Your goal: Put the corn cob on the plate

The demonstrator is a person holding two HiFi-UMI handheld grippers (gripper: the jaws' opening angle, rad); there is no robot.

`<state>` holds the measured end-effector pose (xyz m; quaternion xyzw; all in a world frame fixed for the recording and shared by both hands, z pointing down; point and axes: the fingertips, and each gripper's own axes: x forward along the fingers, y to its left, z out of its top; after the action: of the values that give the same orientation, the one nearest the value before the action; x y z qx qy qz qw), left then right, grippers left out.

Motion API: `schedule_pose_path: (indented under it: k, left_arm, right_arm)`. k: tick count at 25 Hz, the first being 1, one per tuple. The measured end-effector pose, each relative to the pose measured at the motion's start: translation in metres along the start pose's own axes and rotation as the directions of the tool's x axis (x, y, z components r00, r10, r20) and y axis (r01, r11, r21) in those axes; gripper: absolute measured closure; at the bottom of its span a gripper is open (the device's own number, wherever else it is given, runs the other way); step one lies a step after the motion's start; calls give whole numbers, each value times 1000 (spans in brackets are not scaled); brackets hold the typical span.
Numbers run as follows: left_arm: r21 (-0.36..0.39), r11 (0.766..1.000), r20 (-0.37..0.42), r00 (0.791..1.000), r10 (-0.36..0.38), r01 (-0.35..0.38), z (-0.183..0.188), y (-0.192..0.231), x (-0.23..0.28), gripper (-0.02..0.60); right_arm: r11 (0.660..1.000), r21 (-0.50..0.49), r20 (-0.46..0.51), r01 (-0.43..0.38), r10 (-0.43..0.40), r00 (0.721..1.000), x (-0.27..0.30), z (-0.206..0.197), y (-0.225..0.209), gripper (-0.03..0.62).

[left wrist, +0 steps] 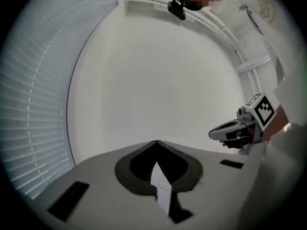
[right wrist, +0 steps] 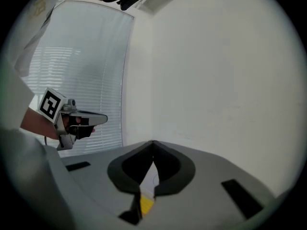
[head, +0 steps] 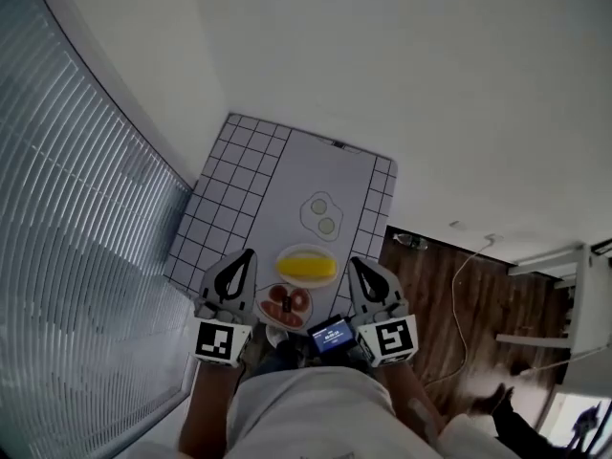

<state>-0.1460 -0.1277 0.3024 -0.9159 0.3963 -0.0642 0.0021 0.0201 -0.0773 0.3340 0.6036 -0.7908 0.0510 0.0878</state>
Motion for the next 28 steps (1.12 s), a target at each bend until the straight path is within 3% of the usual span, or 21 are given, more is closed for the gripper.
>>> schedule_pose_path:
  k: [4,12,28]
  left_arm:
    - [9,1000,31,999,24,-24,19,0,-12,574]
    - [2,1000,82,997,-2,2,31,-1,-20,574]
    - [8,999,88,996,-34,33,35,6,-29,574]
  right_arm:
    - [997,20,33,74,-74,997,-14,23,-2,588]
    - [993,5,62,115,-115,991,-27,36,-1,588]
    - [996,19,58,92,-93,994,-20,36,8,588]
